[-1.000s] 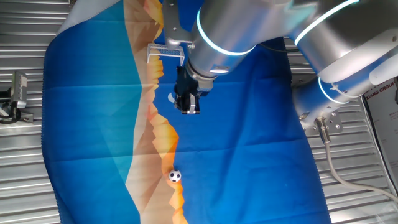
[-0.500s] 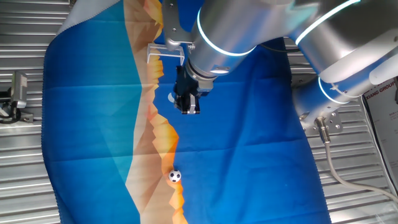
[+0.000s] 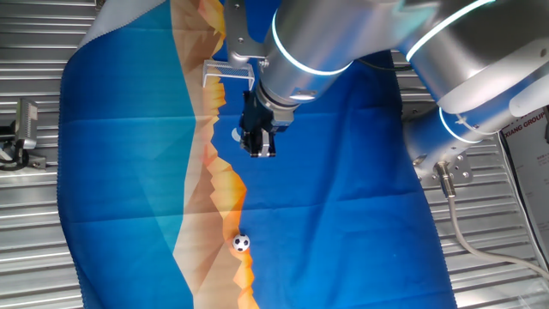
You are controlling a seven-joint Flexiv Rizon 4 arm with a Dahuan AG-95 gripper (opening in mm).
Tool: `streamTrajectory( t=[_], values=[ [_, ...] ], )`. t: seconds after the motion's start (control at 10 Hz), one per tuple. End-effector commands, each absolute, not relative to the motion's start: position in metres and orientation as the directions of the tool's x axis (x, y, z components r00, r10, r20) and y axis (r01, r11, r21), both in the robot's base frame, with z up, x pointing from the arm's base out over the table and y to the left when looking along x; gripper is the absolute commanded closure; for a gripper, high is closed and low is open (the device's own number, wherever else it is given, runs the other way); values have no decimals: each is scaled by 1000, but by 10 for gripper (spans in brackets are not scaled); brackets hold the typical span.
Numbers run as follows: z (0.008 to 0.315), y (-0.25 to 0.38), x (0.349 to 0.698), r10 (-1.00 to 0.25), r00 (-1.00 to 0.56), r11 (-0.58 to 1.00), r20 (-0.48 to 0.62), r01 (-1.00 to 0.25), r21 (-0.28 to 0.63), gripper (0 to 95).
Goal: Push the soccer ball into the goal
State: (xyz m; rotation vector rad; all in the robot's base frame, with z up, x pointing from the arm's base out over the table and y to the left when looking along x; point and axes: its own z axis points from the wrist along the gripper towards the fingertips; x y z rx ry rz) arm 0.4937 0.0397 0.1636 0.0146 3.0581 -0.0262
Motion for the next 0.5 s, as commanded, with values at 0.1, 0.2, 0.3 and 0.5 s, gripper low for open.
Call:
streamTrajectory(
  t=[0.1, 0.2, 0.3, 0.5],
  values=[
    [165, 39, 492, 3, -997, 1000, -82, 4, -17, 950],
    [165, 39, 492, 0, -997, 1000, -83, 1, -15, 950],
    [165, 39, 492, 1, -997, 1000, -80, 2, -16, 950],
    [164, 39, 492, 5, -997, 1000, -79, 6, -16, 950]
  ],
)
